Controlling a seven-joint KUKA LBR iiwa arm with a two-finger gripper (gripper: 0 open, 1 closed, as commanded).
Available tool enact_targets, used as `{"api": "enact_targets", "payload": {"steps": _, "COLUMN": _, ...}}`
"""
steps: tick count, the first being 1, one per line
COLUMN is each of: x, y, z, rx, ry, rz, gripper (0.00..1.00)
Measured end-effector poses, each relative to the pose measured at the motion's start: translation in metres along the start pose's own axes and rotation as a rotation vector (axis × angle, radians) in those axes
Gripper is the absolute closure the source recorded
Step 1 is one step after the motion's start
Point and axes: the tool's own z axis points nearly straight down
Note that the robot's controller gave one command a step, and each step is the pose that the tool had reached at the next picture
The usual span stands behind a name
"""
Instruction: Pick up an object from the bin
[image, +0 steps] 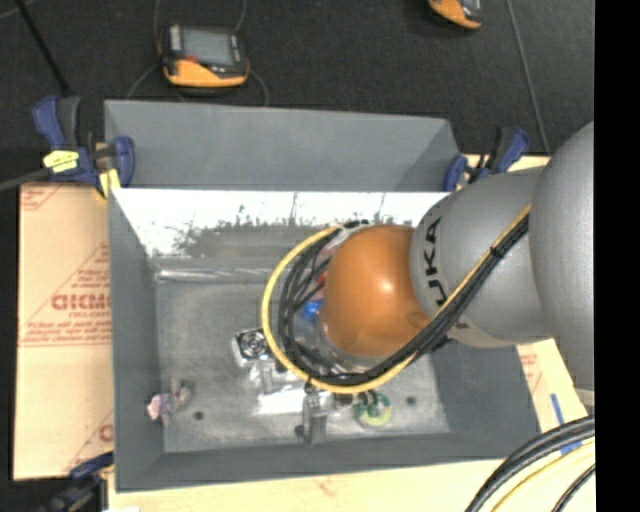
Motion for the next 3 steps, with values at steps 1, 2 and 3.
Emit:
{"api": "enact_targets", "payload": {"steps": 1, "x": -0.057, "y": -0.012, "z": 0.057, "rx": -0.004, "ry": -0.020, "rz": -0.182, "gripper": 0.00}}
{"api": "enact_targets", "payload": {"steps": 2, "x": -0.056, "y": -0.011, "z": 0.057, "rx": -0.006, "ry": -0.014, "rz": -0.178, "gripper": 1.00}}
{"api": "enact_targets", "payload": {"steps": 3, "x": -0.061, "y": -0.028, "z": -0.046, "rx": 0.002, "ry": -0.010, "rz": -0.173, "gripper": 1.00}}
